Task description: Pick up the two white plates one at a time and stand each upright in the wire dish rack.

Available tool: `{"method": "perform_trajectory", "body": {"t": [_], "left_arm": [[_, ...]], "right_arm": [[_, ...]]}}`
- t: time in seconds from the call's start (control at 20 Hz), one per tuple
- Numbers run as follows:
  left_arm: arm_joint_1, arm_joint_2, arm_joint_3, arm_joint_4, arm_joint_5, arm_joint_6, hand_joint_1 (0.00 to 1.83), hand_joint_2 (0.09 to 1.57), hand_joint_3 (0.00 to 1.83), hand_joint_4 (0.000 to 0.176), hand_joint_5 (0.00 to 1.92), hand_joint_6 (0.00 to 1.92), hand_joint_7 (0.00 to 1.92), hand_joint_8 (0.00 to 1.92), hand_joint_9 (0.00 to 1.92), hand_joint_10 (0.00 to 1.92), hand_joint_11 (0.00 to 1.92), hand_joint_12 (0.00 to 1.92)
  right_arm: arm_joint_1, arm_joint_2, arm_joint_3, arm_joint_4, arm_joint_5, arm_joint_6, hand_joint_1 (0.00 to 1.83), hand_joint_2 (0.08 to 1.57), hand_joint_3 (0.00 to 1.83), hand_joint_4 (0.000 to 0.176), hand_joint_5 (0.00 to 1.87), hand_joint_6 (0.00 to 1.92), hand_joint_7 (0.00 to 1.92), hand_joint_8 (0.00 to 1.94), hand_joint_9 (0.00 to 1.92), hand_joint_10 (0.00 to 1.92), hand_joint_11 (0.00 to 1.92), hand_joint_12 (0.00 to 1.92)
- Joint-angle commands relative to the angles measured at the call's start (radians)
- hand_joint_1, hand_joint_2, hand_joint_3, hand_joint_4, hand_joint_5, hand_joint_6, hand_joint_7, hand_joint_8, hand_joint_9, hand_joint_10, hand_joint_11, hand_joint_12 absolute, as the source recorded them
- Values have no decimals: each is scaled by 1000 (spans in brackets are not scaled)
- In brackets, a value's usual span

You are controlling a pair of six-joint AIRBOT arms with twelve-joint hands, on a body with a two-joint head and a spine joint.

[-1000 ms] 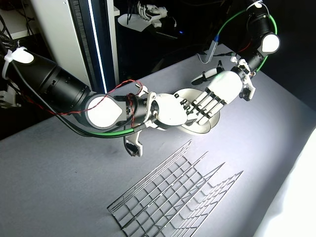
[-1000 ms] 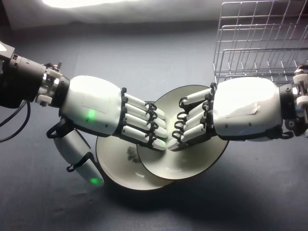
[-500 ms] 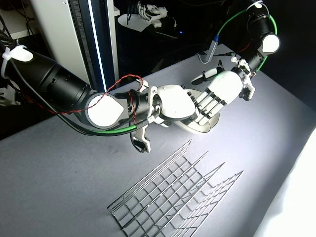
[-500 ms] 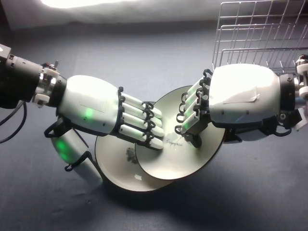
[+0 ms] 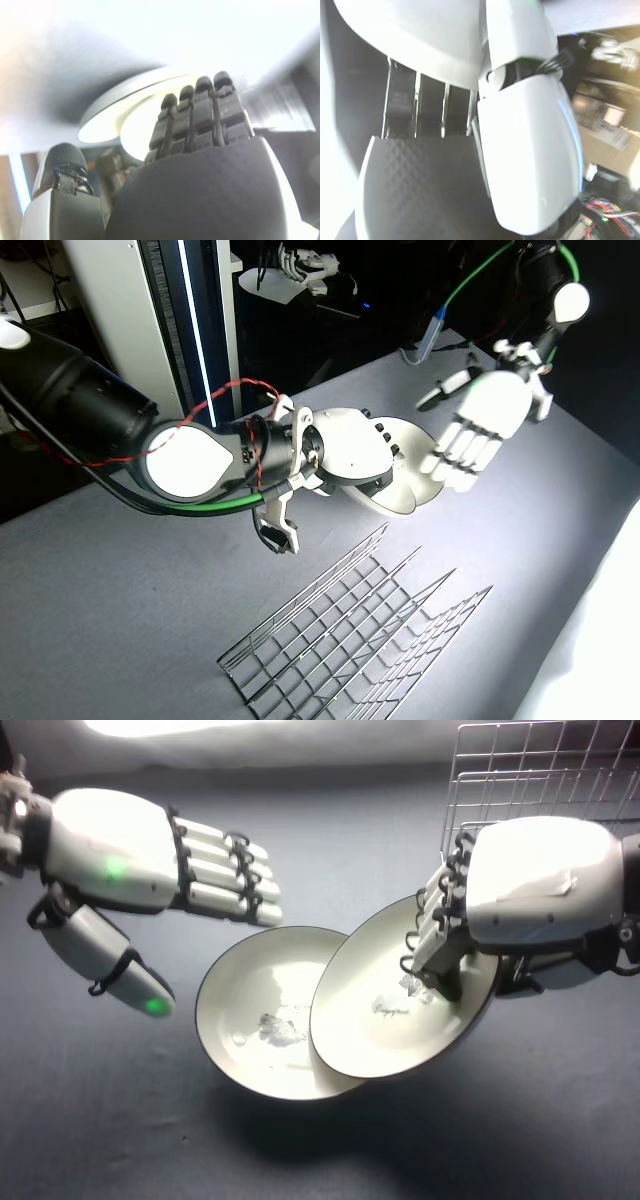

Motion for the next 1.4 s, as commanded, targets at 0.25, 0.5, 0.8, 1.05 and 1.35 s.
{"method": "perform_trajectory", "body": {"t": [0.25,0.5,0.8,1.05,1.35], "left_arm": [[-64,100,-37,-46,-48,-50,0,1098,4,0,0,0,0,0,0,0,0,0],[-149,179,-55,-13,-51,-124,0,1102,5,0,0,0,0,0,0,0,0,0],[-164,263,-132,4,-31,-136,0,1110,7,0,6,2,0,0,0,0,0,0],[-148,313,-194,-1,-9,-136,0,1106,4,0,30,11,0,0,0,0,0,0],[-139,312,-147,-32,-21,-158,0,1104,3,0,0,0,0,0,0,0,0,0]], "right_arm": [[43,32,-29,100,71,4,1389,1089,0,0,917,979,1082,796,992,1085,891,1132],[97,36,-34,155,75,10,1494,1087,1,0,903,949,1073,775,985,953,838,1522],[135,77,-100,289,78,24,1476,1086,0,0,922,931,1064,808,985,968,856,1459],[138,112,-142,405,78,29,1387,1082,0,0,944,955,1075,795,1008,1081,909,1137],[151,158,-195,654,68,50,1404,1096,2,0,910,995,1065,859,946,1102,819,1307]]}}
